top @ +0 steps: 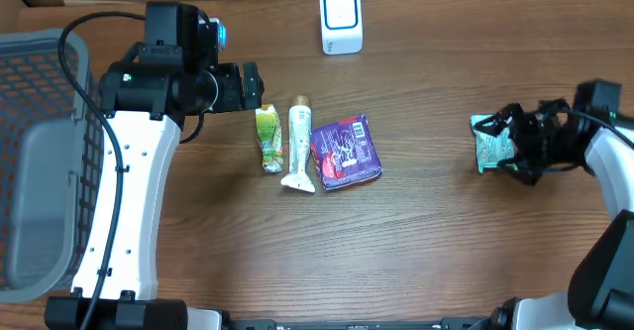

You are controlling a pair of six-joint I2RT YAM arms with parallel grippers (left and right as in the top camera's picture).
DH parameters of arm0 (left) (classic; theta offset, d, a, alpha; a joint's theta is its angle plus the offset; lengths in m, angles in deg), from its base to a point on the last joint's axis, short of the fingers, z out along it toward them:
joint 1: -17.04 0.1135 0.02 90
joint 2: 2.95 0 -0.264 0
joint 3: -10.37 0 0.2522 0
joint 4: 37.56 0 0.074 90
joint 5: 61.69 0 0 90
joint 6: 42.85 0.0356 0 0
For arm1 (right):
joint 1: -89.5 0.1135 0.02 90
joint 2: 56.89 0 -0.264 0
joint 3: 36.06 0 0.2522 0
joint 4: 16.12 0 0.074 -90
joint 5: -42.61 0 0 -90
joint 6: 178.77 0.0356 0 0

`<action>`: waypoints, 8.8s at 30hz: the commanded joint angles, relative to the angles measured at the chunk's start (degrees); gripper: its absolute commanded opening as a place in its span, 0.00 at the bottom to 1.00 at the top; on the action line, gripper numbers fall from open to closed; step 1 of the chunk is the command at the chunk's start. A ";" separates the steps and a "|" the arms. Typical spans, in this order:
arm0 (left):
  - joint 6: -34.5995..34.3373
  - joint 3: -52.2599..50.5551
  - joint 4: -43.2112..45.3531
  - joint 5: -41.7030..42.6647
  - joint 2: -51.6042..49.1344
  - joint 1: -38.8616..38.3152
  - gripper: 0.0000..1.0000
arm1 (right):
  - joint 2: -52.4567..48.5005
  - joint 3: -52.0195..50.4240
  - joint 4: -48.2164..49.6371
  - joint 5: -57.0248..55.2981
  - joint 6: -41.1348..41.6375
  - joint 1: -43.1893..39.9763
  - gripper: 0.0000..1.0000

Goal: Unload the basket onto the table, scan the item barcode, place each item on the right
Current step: 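Carry the wipes pack to the right and release it on the table, then move the right gripper to the purple pad pack and grasp it, then lift the purple pack and hold it in front of the scanner, then carry the purple pack right and release it beside the wipes pack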

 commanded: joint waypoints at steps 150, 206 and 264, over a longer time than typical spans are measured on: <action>0.24 0.37 0.22 -0.26 -0.46 -0.11 1.00 | -5.64 6.14 30.42 -11.54 -1.64 24.22 0.04; 0.24 0.37 0.22 -0.26 -0.48 -0.11 0.99 | -36.02 26.16 98.82 -58.14 -113.96 45.79 0.04; 0.24 0.37 0.22 -0.26 -0.48 -0.11 1.00 | 1.05 27.93 25.51 -45.33 -25.64 46.38 0.04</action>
